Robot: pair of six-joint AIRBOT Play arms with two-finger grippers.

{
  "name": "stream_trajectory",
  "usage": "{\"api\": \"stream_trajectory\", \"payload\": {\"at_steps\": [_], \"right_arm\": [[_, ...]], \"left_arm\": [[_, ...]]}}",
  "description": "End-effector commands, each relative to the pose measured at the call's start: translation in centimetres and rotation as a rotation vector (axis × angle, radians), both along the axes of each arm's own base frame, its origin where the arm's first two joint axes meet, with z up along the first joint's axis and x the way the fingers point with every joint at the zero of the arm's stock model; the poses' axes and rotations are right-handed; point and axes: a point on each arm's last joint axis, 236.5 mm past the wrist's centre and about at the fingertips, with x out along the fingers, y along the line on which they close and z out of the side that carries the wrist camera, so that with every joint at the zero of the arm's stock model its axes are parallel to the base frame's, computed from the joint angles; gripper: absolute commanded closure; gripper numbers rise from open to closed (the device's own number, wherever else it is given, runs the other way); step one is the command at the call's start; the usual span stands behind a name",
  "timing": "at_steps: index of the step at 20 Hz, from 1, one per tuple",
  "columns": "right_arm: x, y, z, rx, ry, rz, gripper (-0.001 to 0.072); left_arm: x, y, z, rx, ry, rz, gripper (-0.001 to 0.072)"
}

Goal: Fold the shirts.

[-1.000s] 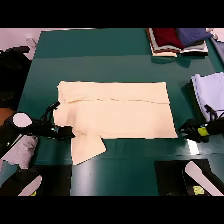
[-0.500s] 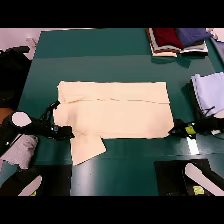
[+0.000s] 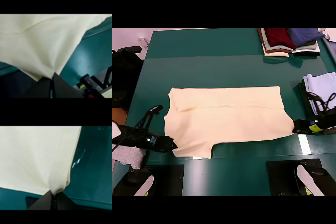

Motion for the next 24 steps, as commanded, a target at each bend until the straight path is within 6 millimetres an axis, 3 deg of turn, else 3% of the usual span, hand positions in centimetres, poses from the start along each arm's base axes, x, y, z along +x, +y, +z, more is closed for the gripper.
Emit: {"api": "stream_trajectory", "payload": {"at_steps": [1,4,7,11,13,15,18,19,20,21,23,24], "right_arm": [[0.4,-1.8,2.7,-0.096,-0.096,-0.012,0.0696],[3.4,-2.0,3.3,-0.097,-0.111,0.009,0.0696],[8.7,-2.1,3.2,-0.091,-0.137,0.028,0.0696],[13.8,-2.0,1.5,-0.077,-0.073,0.060,0.0696],[16.0,-1.7,0.6,-0.074,-0.060,0.079,0.0696],[18.2,-1.3,0.2,-0.050,-0.072,0.075,0.0694],[21.3,-0.1,0.3,0.059,-0.110,0.031,0.0694],[22.2,0.2,0.4,0.099,-0.130,0.037,0.0685],[22.8,0.4,0.6,0.140,-0.146,0.039,0.0568],[23.3,0.3,0.7,0.179,-0.161,0.033,0.0407],[23.2,-0.7,0.7,0.210,-0.177,0.033,0.0340],[22.7,-1.5,0.4,0.210,-0.167,0.029,0.0311]], "left_arm": [[1.7,0.0,1.0,-0.013,-0.103,0.050,0.0680],[6.3,1.1,0.7,0.044,-0.206,0.107,0.0680],[12.2,2.7,0.5,0.138,-0.286,0.127,0.0678],[21.1,1.9,1.3,0.154,-0.356,0.108,0.0678],[23.8,1.5,0.5,0.161,-0.340,0.100,0.0678],[25.4,1.3,-0.8,0.168,-0.309,0.093,0.0678],[26.2,1.2,-1.6,0.172,-0.299,0.095,0.0676],[26.3,1.2,-1.4,0.172,-0.306,0.095,0.0581],[26.3,1.2,-1.2,0.172,-0.307,0.094,0.0304],[26.3,1.2,-1.0,0.171,-0.306,0.090,0.0132],[26.3,1.0,-0.2,0.168,-0.302,0.082,0.0132],[26.3,0.7,0.2,0.152,-0.302,0.090,0.0230]]}}
